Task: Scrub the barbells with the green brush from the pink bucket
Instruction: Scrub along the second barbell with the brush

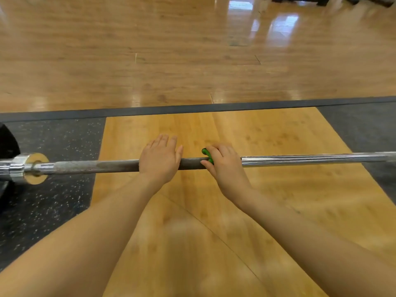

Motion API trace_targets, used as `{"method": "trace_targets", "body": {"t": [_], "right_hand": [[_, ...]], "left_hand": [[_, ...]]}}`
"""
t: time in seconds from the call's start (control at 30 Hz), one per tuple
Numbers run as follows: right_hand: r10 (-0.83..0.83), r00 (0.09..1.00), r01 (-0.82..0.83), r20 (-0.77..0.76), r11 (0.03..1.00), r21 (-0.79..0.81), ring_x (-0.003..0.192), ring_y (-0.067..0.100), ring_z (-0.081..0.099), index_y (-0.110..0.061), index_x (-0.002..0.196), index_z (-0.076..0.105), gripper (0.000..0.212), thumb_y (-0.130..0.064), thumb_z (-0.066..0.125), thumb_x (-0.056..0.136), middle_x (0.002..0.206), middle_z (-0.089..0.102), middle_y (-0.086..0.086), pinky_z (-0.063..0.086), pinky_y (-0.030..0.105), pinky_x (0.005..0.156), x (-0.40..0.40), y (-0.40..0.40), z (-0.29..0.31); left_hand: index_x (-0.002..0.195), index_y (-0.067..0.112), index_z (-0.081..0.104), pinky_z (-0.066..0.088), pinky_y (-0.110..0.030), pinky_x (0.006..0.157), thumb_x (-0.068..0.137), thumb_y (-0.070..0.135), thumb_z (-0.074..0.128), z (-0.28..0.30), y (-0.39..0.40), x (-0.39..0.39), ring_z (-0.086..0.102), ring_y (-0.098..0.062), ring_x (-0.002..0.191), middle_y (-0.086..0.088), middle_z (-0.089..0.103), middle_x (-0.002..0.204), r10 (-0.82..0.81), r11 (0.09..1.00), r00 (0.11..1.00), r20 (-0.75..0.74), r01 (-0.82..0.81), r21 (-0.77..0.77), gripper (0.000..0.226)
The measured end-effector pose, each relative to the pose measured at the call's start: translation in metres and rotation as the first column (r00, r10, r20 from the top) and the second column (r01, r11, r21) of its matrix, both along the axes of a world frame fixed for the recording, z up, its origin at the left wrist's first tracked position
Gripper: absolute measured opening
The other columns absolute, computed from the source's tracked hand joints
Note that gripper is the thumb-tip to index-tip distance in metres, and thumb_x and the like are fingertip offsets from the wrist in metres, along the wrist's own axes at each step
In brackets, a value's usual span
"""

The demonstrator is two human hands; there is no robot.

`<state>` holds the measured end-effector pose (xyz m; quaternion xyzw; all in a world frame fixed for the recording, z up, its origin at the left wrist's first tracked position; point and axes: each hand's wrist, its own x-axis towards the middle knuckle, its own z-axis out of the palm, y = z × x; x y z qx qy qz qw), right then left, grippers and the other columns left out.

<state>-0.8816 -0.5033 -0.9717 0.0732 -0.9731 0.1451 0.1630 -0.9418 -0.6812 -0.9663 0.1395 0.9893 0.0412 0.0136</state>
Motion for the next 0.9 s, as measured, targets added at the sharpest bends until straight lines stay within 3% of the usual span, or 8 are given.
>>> {"method": "trace_targets", "body": {"t": [0.2,0.37,0.6,0.8,0.9], "right_hand": [[0.130,0.992,-0.129,0.003,0.988,0.086,0.080,0.026,0.062,-0.011,0.101,0.069,0.046,-0.042,0.036,0.093,0.096,0.067,0.007,0.048,0.035,0.065,-0.016,-0.011,-0.014],[0.173,0.985,-0.170,-0.027,0.981,0.095,0.076,0.027,0.062,-0.009,0.100,0.069,0.040,-0.038,0.043,0.092,0.092,0.066,0.006,0.050,0.036,0.063,-0.012,0.025,-0.020],[-0.061,0.982,0.071,-0.179,0.996,0.050,0.074,0.032,0.060,-0.004,0.084,0.067,0.033,-0.031,0.049,0.094,0.085,0.065,0.009,0.049,0.038,0.065,-0.003,0.070,-0.028],[0.068,0.991,-0.058,-0.113,0.994,0.087,0.078,0.027,0.060,-0.005,0.094,0.068,0.037,-0.036,0.047,0.093,0.089,0.065,0.007,0.049,0.037,0.068,-0.006,0.031,-0.025],[-0.022,0.994,0.028,-0.112,0.998,0.053,0.079,0.031,0.061,-0.004,0.092,0.069,0.037,-0.035,0.049,0.091,0.090,0.066,0.010,0.049,0.036,0.069,-0.003,0.060,-0.030]], "left_hand": [[0.146,0.015,0.035,0.021,-0.035,0.114,0.103,0.038,0.018,-0.006,0.003,-0.002,0.030,-0.020,0.141,-0.005,0.040,0.149,0.026,1.000,1.000,-0.011,-0.026,0.018,0.052],[0.144,0.017,0.038,0.029,-0.034,0.108,0.103,0.037,0.022,-0.002,0.005,0.000,0.041,-0.021,0.132,-0.002,0.047,0.144,0.056,0.998,0.998,-0.016,-0.056,-0.006,0.049],[0.142,0.017,0.041,0.032,-0.035,0.106,0.102,0.035,0.025,0.001,0.007,0.003,0.045,-0.022,0.128,-0.002,0.050,0.140,0.067,0.998,0.998,0.007,-0.067,0.006,0.047],[0.145,0.016,0.039,0.027,-0.036,0.112,0.102,0.035,0.024,-0.002,0.004,0.000,0.038,-0.021,0.136,-0.004,0.045,0.145,0.054,0.999,0.998,0.032,-0.054,-0.001,0.049],[0.145,0.016,0.038,0.027,-0.035,0.111,0.102,0.034,0.023,0.000,0.006,0.000,0.037,-0.021,0.136,-0.004,0.045,0.146,0.056,0.998,0.998,0.038,-0.056,0.011,0.049]]}}
